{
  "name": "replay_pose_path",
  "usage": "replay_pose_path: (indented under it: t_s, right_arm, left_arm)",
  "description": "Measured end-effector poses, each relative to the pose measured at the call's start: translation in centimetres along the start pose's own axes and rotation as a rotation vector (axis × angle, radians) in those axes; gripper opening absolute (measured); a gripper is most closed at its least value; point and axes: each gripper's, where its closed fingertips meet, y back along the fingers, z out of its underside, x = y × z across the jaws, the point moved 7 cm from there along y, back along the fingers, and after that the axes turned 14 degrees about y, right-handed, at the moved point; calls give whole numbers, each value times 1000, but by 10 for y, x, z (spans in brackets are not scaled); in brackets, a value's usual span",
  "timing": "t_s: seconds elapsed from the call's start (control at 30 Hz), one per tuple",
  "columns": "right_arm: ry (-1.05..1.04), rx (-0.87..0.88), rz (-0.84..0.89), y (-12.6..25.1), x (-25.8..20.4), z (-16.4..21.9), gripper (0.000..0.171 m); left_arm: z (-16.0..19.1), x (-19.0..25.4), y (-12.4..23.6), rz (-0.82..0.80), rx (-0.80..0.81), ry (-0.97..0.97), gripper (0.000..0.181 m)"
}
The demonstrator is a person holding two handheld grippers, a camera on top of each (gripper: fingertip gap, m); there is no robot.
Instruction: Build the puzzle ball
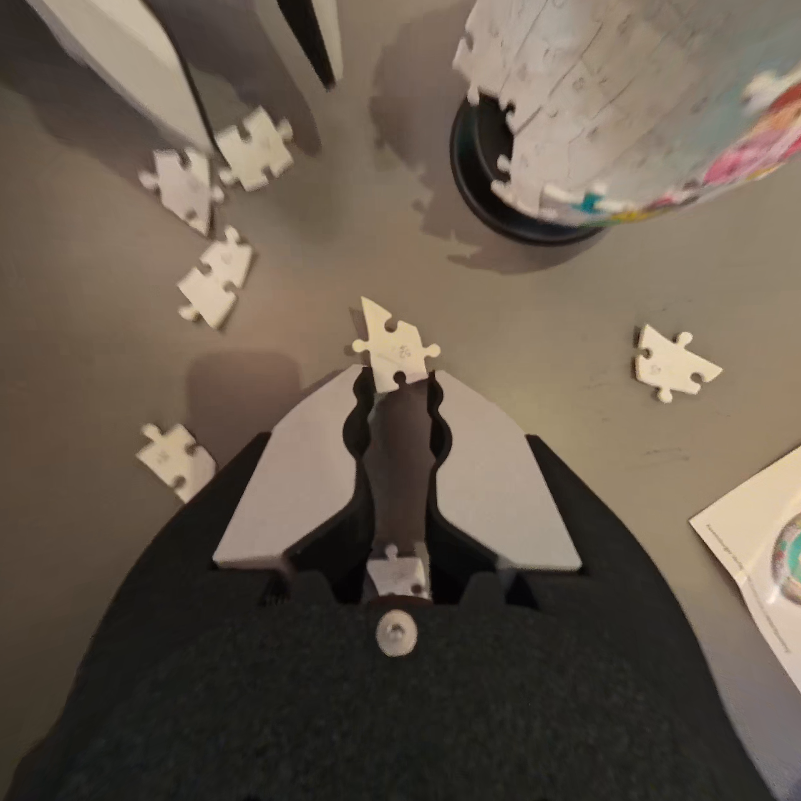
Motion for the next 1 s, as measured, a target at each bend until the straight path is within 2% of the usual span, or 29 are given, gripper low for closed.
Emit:
replay_pose_path:
  t_s: [0.17,0.33,0.43,0.67,0.83,1.0]
  right_arm:
    - [-89,130,-75,-7,1,-40,24]
    - [-133,216,-163,-14,2,-59,24]
    - [-120,214,-173,-15,-1,-60,24]
    - [-122,224,-180,-16,-5,-60,24]
    - [-119,220,-177,-17,-7,-59,24]
    - [-106,222,-178,-17,-9,-60,24]
  left_arm:
    - [-4,-5,-2,-85,25,-117,48]
    - [-4,-6,-2,-61,-7,-204,32]
    - [-2,-5,-2,-51,-9,-223,31]
    - [1,1,-1,-49,-8,-258,13]
    - [0,3,4,-60,15,-256,18]
    - [1,4,4,-42,7,-251,13]
